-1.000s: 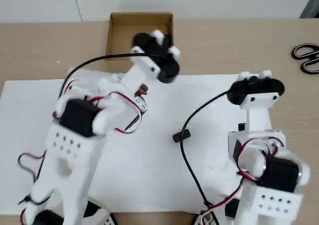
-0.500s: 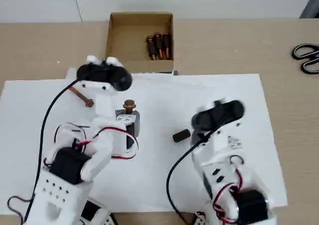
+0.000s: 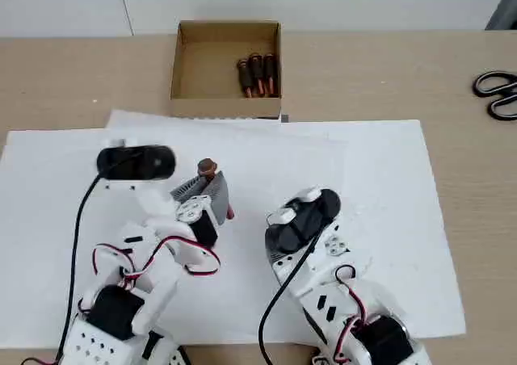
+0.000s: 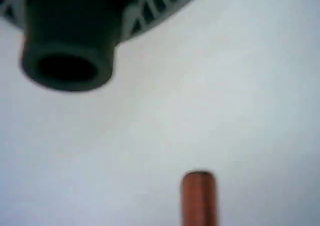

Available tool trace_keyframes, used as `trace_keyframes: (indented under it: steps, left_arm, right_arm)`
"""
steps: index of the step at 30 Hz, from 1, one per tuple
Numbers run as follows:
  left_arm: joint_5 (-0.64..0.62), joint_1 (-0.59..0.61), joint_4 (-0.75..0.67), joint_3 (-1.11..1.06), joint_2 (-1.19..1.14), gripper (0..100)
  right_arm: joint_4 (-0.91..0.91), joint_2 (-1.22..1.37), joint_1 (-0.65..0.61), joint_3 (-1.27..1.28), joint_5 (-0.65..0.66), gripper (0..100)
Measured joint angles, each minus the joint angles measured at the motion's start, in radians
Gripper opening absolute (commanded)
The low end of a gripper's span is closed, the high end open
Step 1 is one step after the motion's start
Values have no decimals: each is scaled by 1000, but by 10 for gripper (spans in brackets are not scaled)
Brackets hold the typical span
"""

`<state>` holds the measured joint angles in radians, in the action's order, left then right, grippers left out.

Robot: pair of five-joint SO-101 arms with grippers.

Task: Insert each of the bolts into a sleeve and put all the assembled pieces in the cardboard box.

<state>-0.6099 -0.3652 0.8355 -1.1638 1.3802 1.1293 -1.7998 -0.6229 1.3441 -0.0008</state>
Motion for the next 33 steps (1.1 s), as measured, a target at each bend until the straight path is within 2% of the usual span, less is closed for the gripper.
trace_keyframes:
  steps: [6, 13, 33]
  left_arm:
    - [-20, 43, -35, -110, 103, 6]
    - [-135, 43, -97, -146, 199, 6]
    - [-144, -49, -20, -146, 284, 6]
  right_arm:
    - [-75, -2, -84, 21, 35, 3]
    - [-186, 0, -114, 103, 133, 3]
    - [-221, 0, -114, 143, 155, 3]
